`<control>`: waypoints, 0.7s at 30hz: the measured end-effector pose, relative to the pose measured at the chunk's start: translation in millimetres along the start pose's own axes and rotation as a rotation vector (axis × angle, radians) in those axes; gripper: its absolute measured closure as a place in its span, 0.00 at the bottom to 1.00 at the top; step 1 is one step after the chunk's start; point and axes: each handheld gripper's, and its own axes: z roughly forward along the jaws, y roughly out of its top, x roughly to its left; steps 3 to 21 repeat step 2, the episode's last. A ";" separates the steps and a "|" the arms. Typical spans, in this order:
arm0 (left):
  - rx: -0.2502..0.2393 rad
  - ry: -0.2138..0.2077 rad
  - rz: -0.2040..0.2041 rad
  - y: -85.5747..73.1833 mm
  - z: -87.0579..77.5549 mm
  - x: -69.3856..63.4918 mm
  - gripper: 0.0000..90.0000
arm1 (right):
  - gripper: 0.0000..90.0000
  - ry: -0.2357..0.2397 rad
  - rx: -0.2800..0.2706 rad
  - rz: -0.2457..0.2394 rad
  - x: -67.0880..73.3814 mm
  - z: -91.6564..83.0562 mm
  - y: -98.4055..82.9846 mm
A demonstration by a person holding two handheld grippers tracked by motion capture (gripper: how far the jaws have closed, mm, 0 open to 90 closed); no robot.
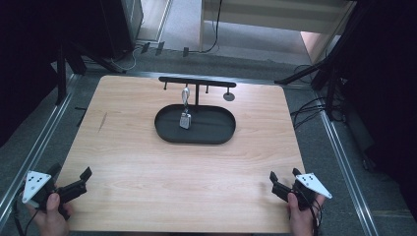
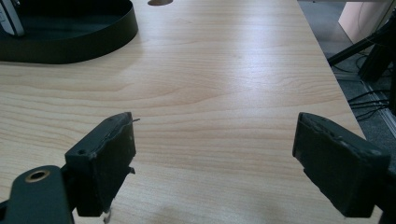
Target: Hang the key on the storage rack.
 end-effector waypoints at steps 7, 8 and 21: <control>0.002 0.005 0.006 -1.6 2.3 -2.4 0.00 | 0.14 0.000 -0.001 0.000 0.0 -0.1 0.0; 0.002 0.005 0.006 -1.6 2.3 -2.4 0.00 | 0.14 0.000 -0.001 0.000 0.0 -0.1 0.0; 0.002 0.005 0.006 -1.6 2.3 -2.4 0.00 | 0.14 0.000 -0.001 0.000 0.0 -0.1 0.0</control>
